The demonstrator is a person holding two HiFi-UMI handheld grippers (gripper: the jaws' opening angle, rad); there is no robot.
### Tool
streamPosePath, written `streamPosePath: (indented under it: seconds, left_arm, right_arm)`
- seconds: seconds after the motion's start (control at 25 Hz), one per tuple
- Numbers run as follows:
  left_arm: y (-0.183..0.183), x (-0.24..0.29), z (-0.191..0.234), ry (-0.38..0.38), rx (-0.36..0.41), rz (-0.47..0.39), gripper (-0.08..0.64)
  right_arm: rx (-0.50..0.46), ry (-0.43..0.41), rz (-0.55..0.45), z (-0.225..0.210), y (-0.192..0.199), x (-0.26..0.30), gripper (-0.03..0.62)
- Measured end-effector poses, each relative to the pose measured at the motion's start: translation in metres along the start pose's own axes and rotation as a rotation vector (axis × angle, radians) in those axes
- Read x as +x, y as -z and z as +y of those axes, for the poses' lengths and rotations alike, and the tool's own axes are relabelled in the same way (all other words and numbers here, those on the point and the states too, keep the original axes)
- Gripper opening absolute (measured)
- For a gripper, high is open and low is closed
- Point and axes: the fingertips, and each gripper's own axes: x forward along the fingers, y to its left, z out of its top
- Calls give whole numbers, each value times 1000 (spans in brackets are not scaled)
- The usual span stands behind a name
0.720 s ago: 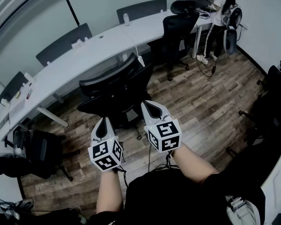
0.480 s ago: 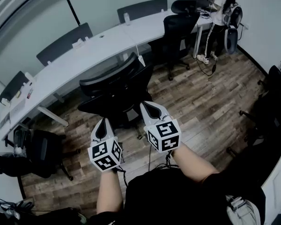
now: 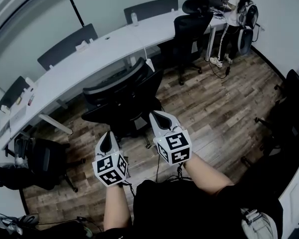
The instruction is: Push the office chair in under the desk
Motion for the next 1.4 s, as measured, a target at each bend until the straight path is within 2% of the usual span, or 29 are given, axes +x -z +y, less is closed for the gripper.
streamPosePath:
  seconds: [0.16,0.28,0.36,0.52,0.68,0.8,0.92,1.0,1.12,1.2,1.28,1.4]
  left_arm:
    - [1,12,10,-8,40,10,9]
    - [-1,27,25,-7,137,19,9]
    - [-3,42,39,5,216,31,73]
    - [-3,81,71,12,402,98,194]
    - [15,120,90,39,569,204,244]
    - [28,142,100,61,613,283,281]
    - [30,158,111,53,692,315,302]
    - [32,167,117,49,727,330,310]
    - [33,178,122,44,772,346,304]
    - [33,182,122,37,788,346,273]
    - [32,184,124,31,787,346,242]
    - [30,183,124,53,769,346,233]
  right_arm:
    - [-8,-13,12,-5,8,15,23]
    - [-73,-11,20,-11,12,35,46]
    - [-155,-8,44,-17,16,52,72]
    - [-393,2,118,-40,20,96,126]
    - [-595,13,230,-78,26,137,196]
    - [-756,11,336,-103,37,163,239]
    - [-959,9,431,-122,49,185,273]
    - [-1052,22,468,-134,54,197,273]
    - [-1143,47,498,-149,58,212,273]
    - [-1209,62,509,-157,61,220,273]
    - [-1253,67,513,-160,63,227,275]
    - [-1292,69,489,-158,60,232,238]
